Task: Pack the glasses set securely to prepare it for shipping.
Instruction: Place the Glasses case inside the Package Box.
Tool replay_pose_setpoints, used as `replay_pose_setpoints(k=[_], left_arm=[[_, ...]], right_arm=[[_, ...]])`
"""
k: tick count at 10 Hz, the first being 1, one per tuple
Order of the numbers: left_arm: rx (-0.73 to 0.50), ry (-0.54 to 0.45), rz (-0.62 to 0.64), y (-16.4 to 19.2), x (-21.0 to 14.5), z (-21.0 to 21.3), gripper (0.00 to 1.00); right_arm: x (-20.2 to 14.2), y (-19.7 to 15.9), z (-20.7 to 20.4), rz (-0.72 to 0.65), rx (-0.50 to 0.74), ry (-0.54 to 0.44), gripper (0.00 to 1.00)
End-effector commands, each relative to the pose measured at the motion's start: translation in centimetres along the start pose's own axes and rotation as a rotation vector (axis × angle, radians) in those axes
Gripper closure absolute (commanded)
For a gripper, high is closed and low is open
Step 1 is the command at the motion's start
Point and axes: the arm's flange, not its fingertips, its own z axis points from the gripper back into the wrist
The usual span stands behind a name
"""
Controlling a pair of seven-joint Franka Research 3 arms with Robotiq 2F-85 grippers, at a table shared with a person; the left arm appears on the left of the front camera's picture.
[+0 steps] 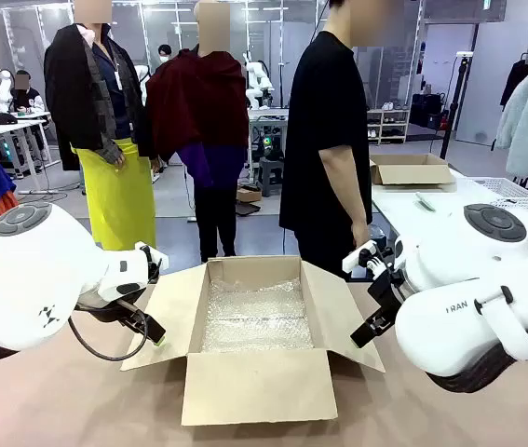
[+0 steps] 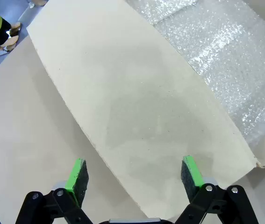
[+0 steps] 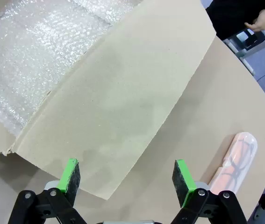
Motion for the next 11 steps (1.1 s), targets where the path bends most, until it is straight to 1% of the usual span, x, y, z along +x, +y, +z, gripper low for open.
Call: replay_pose_setpoints(k=[1,11], left_arm=[[0.0,0.0,0.0,-0.02,0.01,0.0,0.0],[0.0,0.0,-0.001,-0.04,0.01,0.0,0.0]], right_arm=[[0.0,0.0,0.0,0.0,0.0,0.0,0.0],[-0.01,-0.03,0.0,0.002,-0.001,0.0,0.0]])
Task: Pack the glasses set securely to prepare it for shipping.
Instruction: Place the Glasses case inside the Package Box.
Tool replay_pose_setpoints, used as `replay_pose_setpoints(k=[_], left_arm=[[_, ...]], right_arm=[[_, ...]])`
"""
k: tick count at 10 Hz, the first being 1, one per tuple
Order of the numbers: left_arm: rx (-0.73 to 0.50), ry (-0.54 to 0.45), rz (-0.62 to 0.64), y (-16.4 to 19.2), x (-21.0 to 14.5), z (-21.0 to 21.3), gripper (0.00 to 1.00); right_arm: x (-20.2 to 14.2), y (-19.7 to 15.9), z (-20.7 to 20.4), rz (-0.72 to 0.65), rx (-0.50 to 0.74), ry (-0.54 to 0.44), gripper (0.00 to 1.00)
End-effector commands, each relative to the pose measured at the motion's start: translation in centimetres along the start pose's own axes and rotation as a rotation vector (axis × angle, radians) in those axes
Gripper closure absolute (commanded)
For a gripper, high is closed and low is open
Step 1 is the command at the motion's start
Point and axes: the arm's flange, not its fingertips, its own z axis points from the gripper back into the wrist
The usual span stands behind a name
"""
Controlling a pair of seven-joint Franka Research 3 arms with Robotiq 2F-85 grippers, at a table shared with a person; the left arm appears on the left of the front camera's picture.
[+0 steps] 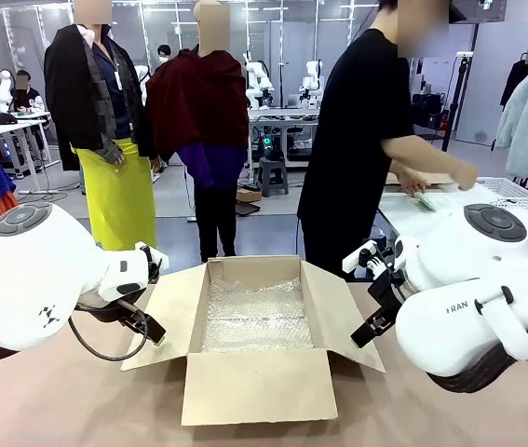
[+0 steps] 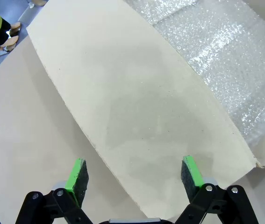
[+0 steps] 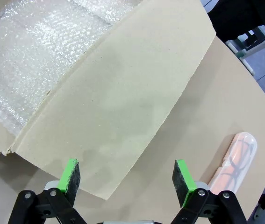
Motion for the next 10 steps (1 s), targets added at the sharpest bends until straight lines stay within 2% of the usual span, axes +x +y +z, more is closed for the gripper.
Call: replay_pose_setpoints(k=[1,4,6,8,10], left_arm=[[-0.044,-0.019,-0.066,-1.1,1.1,2.9,0.0],[-0.188,-0.025,-0.145,-1.8,2.5,10.8,0.0],[-0.231,-0.033,-0.232,-1.1,2.5,14.7,0.0],[-0.277,-0.081,-0.322,-0.2,2.1,18.0,0.0],[-0.339,-0.136,-0.355,1.3,1.2,19.8,0.0]], right_arm=[[0.0,-0.8,0.5,0.008,-0.018,0.019,0.0],[0.8,-4.4,3.2,-0.046,-0.101,0.076,0.0],[1.1,-7.2,4.4,-0.137,-0.153,0.109,0.0],[1.1,-10.0,4.7,-0.275,-0.188,0.15,0.0],[1.1,-11.7,4.1,-0.357,-0.207,0.168,0.0]])
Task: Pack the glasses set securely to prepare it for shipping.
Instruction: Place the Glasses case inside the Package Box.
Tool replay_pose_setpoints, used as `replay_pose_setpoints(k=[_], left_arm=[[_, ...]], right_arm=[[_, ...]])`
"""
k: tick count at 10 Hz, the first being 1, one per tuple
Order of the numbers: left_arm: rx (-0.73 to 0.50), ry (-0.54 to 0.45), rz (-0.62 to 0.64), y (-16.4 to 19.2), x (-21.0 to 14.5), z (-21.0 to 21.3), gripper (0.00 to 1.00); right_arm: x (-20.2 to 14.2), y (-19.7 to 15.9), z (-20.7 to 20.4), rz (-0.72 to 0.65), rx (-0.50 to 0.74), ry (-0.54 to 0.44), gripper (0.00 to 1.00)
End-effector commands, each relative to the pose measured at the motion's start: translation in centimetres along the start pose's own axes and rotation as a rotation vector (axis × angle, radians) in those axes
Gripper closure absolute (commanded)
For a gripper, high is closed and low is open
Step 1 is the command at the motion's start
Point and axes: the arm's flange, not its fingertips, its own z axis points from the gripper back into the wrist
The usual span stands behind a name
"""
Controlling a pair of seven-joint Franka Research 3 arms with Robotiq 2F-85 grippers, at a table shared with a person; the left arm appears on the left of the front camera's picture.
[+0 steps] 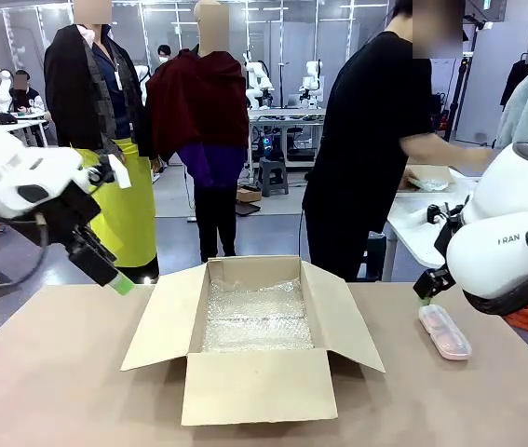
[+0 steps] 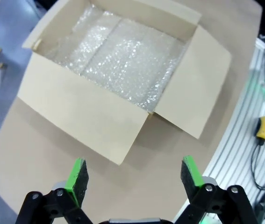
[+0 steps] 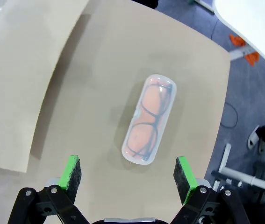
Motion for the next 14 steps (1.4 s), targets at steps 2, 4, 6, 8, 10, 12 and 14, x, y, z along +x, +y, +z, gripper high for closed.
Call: replay_pose_setpoints(k=[2,4,6,8,10,12,14], left_arm=[[-0.064,-0.043,-0.013,1.3,-1.6,1.4,0.0],[-0.058,-0.093,0.031,1.4,-1.7,1.3,0.0],[-0.033,-0.044,-0.001,1.2,-1.3,1.4,0.0],[-0.033,-0.044,-0.001,1.2,-1.3,1.4,0.0],[-0.033,-0.044,-0.001,1.2,-1.3,1.4,0.0],[-0.033,-0.044,-0.001,1.2,-1.3,1.4,0.0],[-0.033,-0.044,-0.001,1.2,-1.3,1.4,0.0]], right_arm=[[1.6,0.2,-1.4,-0.092,-0.038,0.042,0.0],[2.5,-0.6,-2.6,-0.126,-0.027,0.061,0.0],[3.5,-1.3,-4.9,-0.149,-0.035,0.108,0.0],[3.7,-2.6,-8.1,-0.206,-0.075,0.172,0.0],[3.2,-3.5,-10.2,-0.243,-0.067,0.241,0.0],[2.7,-4.4,-12.2,-0.27,-0.021,0.266,0.0],[2.3,-4.8,-13.4,-0.286,-0.005,0.282,0.0]])
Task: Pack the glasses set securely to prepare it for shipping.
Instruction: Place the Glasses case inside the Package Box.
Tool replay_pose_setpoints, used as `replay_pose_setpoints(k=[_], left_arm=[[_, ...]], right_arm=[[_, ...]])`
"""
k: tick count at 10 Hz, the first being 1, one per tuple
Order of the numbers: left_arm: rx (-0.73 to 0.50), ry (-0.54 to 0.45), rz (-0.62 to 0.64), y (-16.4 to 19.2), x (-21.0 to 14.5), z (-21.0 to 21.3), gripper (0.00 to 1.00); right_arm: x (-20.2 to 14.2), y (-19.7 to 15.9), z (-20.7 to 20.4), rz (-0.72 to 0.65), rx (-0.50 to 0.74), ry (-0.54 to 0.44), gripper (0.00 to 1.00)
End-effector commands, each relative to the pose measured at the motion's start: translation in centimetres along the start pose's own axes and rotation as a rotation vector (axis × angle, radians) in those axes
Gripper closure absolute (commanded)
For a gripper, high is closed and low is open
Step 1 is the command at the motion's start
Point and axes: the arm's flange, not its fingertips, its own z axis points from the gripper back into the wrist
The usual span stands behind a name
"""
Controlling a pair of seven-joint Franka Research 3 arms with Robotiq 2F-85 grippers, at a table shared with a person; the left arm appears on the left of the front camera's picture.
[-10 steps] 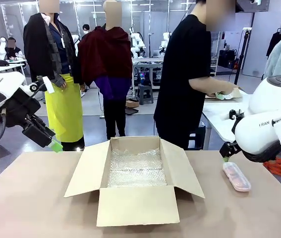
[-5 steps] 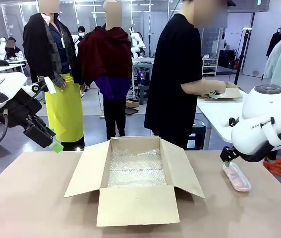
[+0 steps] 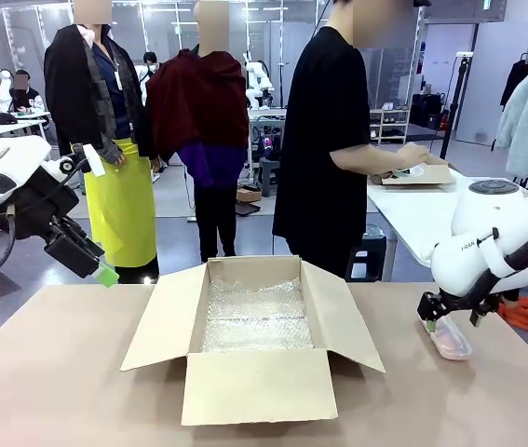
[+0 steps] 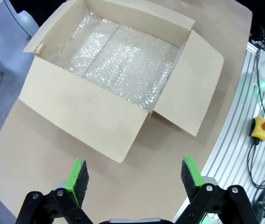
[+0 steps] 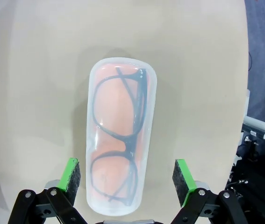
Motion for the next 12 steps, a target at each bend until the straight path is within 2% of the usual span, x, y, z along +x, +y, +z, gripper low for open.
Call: replay_pose_setpoints(k=[1,9,10,12], left_arm=[[-0.008,-0.003,-0.013,0.1,-0.1,0.1,0.0],[-0.008,-0.003,-0.013,0.1,-0.1,0.1,0.0],[-0.008,-0.003,-0.013,0.1,-0.1,0.1,0.0],[-0.008,-0.003,-0.013,0.1,-0.1,0.1,0.0]], right_arm=[[0.6,0.4,-0.4,-0.03,0.029,0.02,0.0],[1.2,-0.2,-2.2,-0.049,0.065,0.048,0.0],[1.3,-0.3,-2.3,-0.052,0.07,0.05,0.05],[1.5,-0.8,-2.7,-0.064,0.112,0.054,0.24]])
